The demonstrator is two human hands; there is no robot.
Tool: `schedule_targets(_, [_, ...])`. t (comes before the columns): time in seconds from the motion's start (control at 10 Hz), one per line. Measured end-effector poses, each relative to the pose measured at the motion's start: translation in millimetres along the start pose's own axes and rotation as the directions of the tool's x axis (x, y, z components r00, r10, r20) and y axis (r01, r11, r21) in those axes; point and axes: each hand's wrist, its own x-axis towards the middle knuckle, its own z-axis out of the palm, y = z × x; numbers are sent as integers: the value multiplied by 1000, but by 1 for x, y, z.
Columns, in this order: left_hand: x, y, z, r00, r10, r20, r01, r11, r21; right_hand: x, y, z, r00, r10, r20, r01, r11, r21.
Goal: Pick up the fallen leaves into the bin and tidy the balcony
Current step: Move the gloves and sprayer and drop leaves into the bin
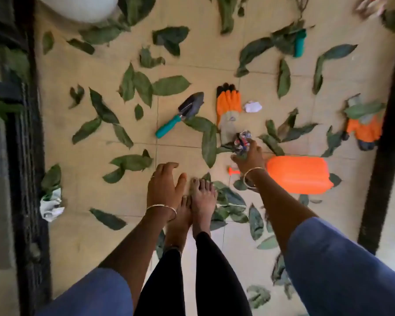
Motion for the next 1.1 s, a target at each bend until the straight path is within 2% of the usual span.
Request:
schedule_targets(0.2, [9,-71,36,996,-75,-43,72,995,-68,66,19,36,997,63,-40,-68,990,-123])
schedule_targets(0.3, [1,-103,37,987,-134,-88,125,987,-104,76,27,43,995,61,-80,-68,994,-85])
schedule_targets(0.4, [-13,-123,25,970,-194,-143,172,973,-155,11,-49,26,989,108,-99,-106,994,26])
schedule_targets(0.5, [-37,-139,1,939,-289,-185,244,941,-235,-131,-171,5,998,32,50,-31,999,-27])
schedule_targets(0.6, [-60,-157,-29,910,-362,-202,307,916,-259,-152,-158,42,994,-86,72,71,980,186])
schedule_targets(0.7, [-80,-184,-67,863,-454,-222,408,885,-224,-133,-131,81,997,-75,31,67,975,213])
schedule_targets(0.8, [-93,-220,-97,800,-549,-242,495,832,-252,-159,-157,107,980,-85,182,10,926,378])
schedule_targets(0.9, [-95,-262,-116,755,-610,-240,560,791,-248,-184,-182,130,968,-96,232,-15,901,434])
schedule_targets(1.0, [-86,-309,-123,711,-668,-220,643,744,-182,-179,-195,159,951,-163,263,20,879,476])
schedule_targets(1.1, [-70,-350,-116,672,-715,-193,685,699,-206,-169,-207,181,917,-234,323,26,844,536])
